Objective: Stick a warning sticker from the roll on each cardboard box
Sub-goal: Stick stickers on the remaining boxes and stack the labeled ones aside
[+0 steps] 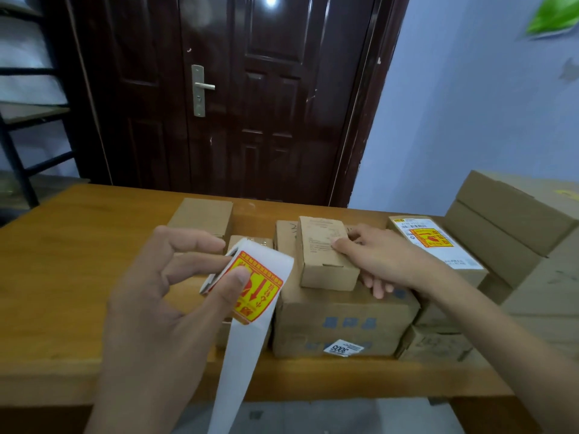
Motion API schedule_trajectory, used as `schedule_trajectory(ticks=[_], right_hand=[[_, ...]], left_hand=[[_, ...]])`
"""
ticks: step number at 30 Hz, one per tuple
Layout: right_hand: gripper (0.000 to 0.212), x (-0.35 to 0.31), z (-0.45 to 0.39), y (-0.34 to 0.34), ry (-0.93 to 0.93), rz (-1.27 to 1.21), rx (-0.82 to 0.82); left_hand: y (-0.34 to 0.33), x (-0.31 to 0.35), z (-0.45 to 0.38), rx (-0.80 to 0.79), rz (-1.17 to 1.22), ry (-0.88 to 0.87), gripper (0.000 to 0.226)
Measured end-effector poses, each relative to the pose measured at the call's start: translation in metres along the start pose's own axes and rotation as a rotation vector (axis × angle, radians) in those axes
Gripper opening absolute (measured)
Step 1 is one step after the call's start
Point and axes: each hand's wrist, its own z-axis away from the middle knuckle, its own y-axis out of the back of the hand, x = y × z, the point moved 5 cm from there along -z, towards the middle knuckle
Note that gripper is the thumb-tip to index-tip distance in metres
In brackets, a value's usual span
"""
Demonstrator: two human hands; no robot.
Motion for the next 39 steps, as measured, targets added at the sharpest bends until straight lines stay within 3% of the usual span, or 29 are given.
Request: schedule_trajectory(ticks=[2, 4, 6, 9, 12, 16, 19, 22, 26, 30, 33, 39], right_hand=[[0.05, -0.009, 0.016, 0.017, 0.119, 0.313, 0.402], [0.037, -0.036, 0.051, 0.024, 0.37, 0.088, 0.582], [0.026, -0.065, 0.084, 0.018, 0.588, -0.25, 0.494], [0.04, -0.094, 0.104, -0.013, 0.755, -0.114, 0.425], [0.053, -0.097, 0.1, -0.031, 0.727, -0.035, 0.518], [0.046, -0.095, 0.094, -0.042, 0.724, -0.211, 0.551], [0.045, -0.092, 0.089, -0.043, 0.679, -0.428, 0.51], [0.047, -0.093, 0.088, -0.041, 0.66, -0.511, 0.494], [0.05, -0.096, 0.085, -0.04, 0.679, -0.442, 0.497], [0.041, -0.095, 0.086, -0.027, 0.751, -0.325, 0.612], [0.039, -0.096, 0.085, -0.021, 0.829, -0.274, 0.593], [0.035, -0.089, 0.085, -0.02, 0.812, -0.272, 0.61]], left_hand=[[-0.004, 0.005, 0.003, 0.046, 0.053, 0.013, 0.031], [-0.01, 0.008, 0.005, 0.124, 0.093, 0.112, 0.026], [-0.018, 0.005, 0.006, 0.155, 0.159, 0.18, 0.025], [-0.024, -0.001, 0.002, 0.154, 0.294, 0.257, 0.031], [-0.023, -0.008, 0.001, 0.191, 0.377, 0.335, 0.032], [-0.018, -0.007, 0.004, 0.132, 0.409, 0.311, 0.022], [-0.013, 0.002, 0.007, -0.014, 0.267, 0.171, 0.051], [-0.009, 0.007, 0.005, -0.04, 0.141, 0.036, 0.074], [-0.006, 0.003, 0.001, -0.015, 0.122, 0.002, 0.076], [-0.003, 0.001, -0.001, -0.027, 0.057, -0.023, 0.077], [-0.003, 0.001, -0.002, -0.033, 0.012, -0.056, 0.074], [-0.01, -0.005, 0.001, -0.062, -0.057, -0.049, 0.074]])
